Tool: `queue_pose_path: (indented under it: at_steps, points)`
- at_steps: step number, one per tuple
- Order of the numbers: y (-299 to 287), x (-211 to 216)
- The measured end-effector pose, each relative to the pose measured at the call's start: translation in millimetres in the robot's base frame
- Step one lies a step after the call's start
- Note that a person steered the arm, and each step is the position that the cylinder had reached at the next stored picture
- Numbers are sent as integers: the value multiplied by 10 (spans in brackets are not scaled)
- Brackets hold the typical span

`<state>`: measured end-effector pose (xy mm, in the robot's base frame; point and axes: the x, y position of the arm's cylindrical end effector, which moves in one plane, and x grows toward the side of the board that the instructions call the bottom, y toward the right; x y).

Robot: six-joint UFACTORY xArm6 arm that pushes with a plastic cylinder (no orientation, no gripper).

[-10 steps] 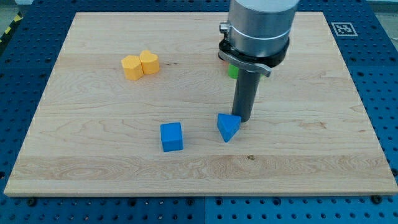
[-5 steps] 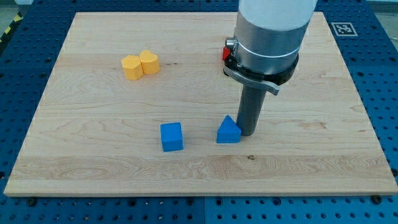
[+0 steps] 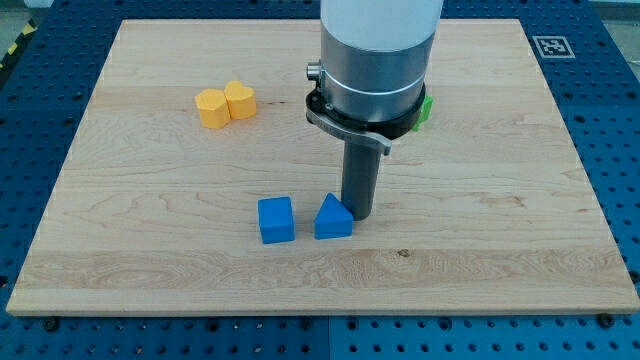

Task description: Push the blue triangle to the left of the blue cube

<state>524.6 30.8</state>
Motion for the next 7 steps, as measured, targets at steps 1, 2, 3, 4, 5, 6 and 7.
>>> queue_pose_path:
  at_steps: [1,2,3,4,5,6,7]
  points:
    - [-55,54]
    - [-56,56]
    - [-78,69]
    - [-180,111]
    - [-180,111]
    - [-239,107]
    - [-193,91]
